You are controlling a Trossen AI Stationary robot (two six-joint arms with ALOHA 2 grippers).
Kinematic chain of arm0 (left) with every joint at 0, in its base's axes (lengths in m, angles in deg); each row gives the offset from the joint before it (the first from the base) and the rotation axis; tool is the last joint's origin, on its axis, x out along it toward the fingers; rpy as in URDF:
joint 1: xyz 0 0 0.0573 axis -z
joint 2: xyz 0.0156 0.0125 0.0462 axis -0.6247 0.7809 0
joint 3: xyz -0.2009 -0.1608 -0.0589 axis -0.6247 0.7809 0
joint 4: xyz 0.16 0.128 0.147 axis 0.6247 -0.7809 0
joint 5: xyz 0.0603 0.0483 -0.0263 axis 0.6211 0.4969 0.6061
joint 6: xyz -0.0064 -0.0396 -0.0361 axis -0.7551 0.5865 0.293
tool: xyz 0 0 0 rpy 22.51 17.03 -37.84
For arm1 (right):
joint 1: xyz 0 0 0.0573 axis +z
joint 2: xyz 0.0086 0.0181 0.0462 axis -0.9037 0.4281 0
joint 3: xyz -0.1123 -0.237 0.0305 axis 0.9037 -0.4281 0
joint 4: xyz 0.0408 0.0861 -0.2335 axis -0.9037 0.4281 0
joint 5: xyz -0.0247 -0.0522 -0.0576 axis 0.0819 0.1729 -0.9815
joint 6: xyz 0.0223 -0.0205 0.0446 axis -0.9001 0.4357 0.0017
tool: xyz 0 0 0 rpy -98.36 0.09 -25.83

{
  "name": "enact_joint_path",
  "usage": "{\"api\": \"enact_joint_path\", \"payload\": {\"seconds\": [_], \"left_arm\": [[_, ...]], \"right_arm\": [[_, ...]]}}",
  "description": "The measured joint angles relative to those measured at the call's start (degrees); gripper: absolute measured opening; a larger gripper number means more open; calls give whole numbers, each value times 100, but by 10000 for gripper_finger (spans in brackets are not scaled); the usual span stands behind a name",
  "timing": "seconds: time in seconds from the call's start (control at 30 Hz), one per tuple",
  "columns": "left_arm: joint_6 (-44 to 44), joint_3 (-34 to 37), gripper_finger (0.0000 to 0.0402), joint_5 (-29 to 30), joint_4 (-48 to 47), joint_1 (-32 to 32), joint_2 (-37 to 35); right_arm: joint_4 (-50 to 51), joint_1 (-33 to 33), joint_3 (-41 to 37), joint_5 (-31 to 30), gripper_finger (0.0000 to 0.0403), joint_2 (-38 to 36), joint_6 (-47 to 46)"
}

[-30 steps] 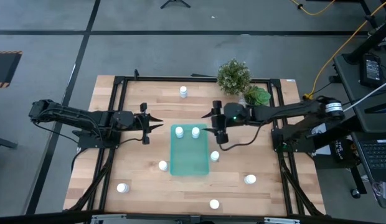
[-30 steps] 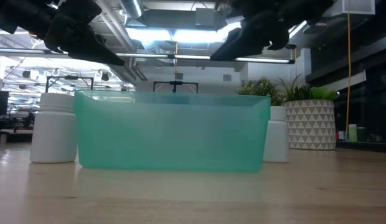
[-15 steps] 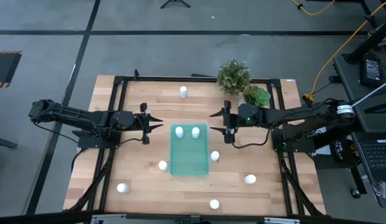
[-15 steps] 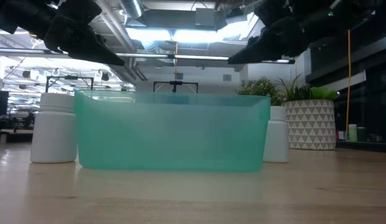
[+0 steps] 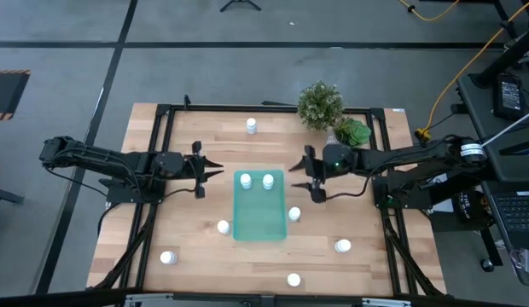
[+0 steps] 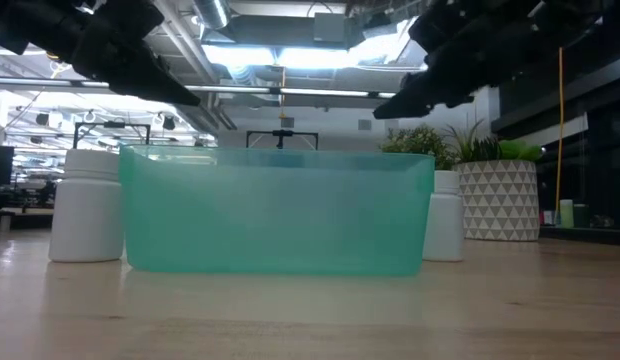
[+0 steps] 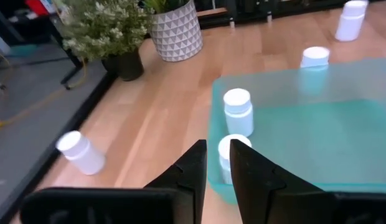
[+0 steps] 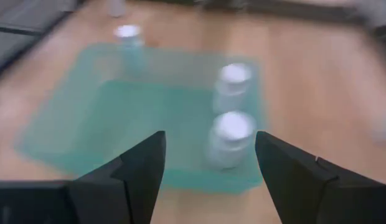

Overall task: Pick and place pill bottles into a basket
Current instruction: Put the white pill bottle into the green bin

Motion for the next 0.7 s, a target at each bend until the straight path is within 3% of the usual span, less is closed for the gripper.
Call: {"api": "enact_joint_path", "payload": {"seconds": [0.07, 0.27, 0.43, 0.7], "left_arm": [[82, 0, 61, -242, -22, 0, -1], [119, 0, 48, -817, -40, 2, 0], [648, 0, 30, -843, -40, 2, 0], [569, 0, 11, -840, -33, 2, 0]], "right_arm": [[403, 45, 65, 258, 250, 0, -194], [1520, 371, 321, 224, 250, 0, -591], [2504, 896, 700, -481, 250, 0, -780], [2506, 1641, 835, -945, 250, 0, -975]]}}
